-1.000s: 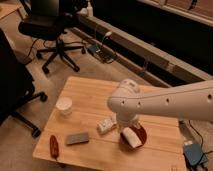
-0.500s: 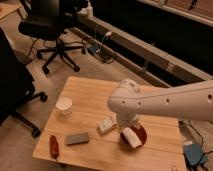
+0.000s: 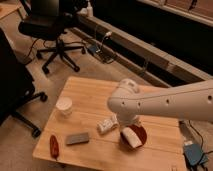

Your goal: Place the white sponge in the ceramic cup

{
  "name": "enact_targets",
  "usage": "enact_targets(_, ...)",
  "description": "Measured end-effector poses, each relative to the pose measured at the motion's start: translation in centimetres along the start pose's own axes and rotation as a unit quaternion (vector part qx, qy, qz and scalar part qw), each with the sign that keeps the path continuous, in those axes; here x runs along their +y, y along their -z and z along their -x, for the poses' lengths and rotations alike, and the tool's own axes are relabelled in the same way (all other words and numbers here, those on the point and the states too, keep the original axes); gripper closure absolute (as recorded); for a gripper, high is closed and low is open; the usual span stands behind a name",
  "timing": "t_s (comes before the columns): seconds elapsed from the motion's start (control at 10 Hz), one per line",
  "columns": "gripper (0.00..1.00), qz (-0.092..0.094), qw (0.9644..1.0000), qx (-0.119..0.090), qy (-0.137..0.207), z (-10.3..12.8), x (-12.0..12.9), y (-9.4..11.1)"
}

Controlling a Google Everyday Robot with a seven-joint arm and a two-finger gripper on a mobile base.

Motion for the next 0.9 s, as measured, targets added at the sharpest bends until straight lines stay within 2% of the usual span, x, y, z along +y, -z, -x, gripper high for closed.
enact_targets(0.3, 0.35, -0.013, 0.9991, -0.033, 0.023, 0.3, -0.9, -0.4)
enact_targets(0.4, 0.35, -0.012, 0.9988, -0.036, 0.029, -0.1, -0.9, -0.7)
enact_targets(0.9, 0.35, -0.002, 0.9978, -0.023, 0.062, -1.4, 0.2, -3.0)
